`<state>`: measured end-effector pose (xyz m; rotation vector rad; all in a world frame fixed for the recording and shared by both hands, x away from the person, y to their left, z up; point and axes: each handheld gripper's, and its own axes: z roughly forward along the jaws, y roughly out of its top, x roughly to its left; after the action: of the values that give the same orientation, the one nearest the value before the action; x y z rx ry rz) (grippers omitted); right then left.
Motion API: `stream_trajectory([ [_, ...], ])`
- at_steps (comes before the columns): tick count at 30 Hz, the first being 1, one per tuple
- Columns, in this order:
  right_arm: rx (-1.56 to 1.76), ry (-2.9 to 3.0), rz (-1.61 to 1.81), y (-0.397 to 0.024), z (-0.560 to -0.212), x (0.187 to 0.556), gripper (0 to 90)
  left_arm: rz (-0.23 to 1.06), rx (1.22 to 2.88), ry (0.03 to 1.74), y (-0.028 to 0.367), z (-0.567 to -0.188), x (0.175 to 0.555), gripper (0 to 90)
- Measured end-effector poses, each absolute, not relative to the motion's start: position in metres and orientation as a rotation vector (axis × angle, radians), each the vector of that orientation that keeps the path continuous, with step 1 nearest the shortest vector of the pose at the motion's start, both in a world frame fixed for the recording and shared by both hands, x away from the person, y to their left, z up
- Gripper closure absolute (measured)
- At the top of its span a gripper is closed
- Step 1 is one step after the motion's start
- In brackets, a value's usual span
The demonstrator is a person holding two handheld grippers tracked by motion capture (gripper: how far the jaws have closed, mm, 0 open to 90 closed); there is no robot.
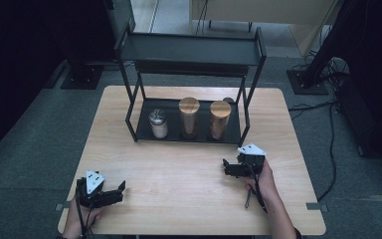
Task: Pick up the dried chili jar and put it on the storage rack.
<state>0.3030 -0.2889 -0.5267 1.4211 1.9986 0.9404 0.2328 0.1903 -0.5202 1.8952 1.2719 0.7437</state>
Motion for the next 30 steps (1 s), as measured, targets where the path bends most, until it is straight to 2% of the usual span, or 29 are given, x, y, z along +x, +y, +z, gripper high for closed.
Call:
stream_trajectory([
  [30, 1.453, 1.969, 0.909, -0.322, -0.527, 0.282, 0.1, 0.748, 1.899, 1.277, 0.190, -0.520, 0.233, 0.4],
])
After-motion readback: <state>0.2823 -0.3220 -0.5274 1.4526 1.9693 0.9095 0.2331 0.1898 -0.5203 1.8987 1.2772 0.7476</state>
